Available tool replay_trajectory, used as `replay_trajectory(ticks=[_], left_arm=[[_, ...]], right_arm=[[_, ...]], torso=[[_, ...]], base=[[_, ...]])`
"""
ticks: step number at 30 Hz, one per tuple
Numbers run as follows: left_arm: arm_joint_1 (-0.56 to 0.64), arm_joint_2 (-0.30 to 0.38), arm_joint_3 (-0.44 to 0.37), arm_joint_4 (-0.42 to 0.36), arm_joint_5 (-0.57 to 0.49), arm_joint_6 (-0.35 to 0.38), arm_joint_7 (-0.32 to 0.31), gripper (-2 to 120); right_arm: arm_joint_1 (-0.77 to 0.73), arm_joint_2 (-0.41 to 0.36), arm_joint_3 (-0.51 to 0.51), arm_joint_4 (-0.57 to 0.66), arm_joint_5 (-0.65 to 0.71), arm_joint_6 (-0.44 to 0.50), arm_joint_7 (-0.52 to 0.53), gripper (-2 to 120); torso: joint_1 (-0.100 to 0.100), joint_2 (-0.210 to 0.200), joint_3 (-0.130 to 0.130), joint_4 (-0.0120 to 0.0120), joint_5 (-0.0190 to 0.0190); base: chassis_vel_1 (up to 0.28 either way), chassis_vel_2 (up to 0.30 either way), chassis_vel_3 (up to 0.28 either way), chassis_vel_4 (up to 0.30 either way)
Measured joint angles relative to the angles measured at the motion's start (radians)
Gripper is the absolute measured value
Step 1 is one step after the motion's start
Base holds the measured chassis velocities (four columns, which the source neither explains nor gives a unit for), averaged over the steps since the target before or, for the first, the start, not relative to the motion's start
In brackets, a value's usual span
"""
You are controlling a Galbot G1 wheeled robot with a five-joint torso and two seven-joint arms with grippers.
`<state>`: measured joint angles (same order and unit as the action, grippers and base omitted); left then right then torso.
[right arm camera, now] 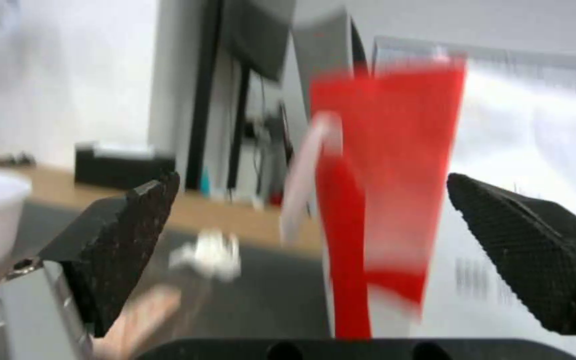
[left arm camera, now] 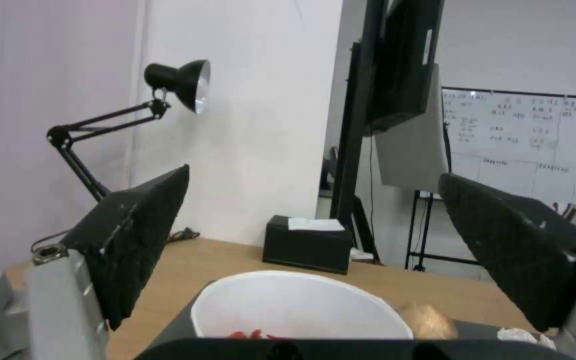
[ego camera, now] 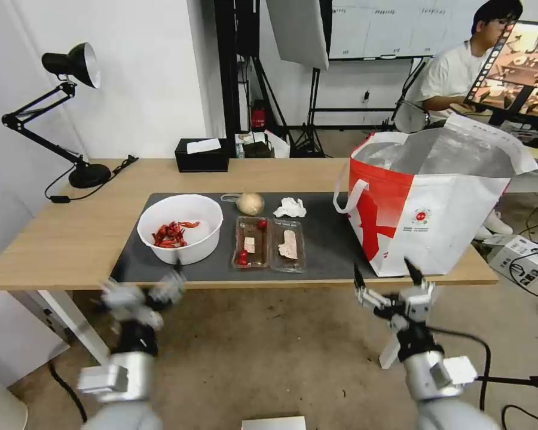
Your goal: Pick up the trash from the table and place it into the takeout bag.
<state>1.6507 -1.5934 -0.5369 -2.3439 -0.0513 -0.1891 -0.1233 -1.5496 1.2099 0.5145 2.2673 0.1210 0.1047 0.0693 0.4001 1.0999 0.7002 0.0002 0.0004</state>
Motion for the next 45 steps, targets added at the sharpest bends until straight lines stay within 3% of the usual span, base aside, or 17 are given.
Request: replay_trajectory(ticks=[2, 6, 14, 30, 45], left_arm=[[0.004, -0.001, 0.002, 0.002, -0.003, 0.000, -0.002, 100], [0.021, -0.001, 0.018, 0.011, -0.005, 0.017, -0.002, 100], [0.038, 0.000, 0.031, 0.024, 0.006, 0.027, 0.014, 100], [0.059, 0.001, 0.077, 0.121, 0.029, 0.026, 0.042, 100], [0.076, 0.001, 0.092, 0.126, 0.030, 0.026, 0.045, 100]], right_arm=[[0.019, -0.022, -0.005, -0.002, 0.009, 0.011, 0.002, 100], [0.015, -0.024, -0.021, -0.026, 0.015, 0.020, -0.001, 100], [-0.010, 0.001, -0.033, -0.057, 0.015, 0.022, -0.007, 100], [-0.062, 0.069, -0.038, -0.138, -0.022, 0.065, -0.015, 100], [-0.088, 0.071, -0.042, -0.136, -0.019, 0.066, -0.017, 100]], torso=[[0.000, 0.000, 0.000, 0.0007, -0.0008], [0.000, 0.000, 0.000, -0.0002, -0.0003], [0.000, 0.000, 0.000, -0.0002, -0.0004], [0.000, 0.000, 0.000, -0.0002, -0.0005], [0.000, 0.000, 0.000, -0.0002, -0.0004]], base=[[0.000, 0.000, 0.000, 0.000], [0.000, 0.000, 0.000, 0.000], [0.000, 0.000, 0.000, 0.000], [0.000, 0.000, 0.000, 0.000], [0.000, 0.000, 0.000, 0.000]])
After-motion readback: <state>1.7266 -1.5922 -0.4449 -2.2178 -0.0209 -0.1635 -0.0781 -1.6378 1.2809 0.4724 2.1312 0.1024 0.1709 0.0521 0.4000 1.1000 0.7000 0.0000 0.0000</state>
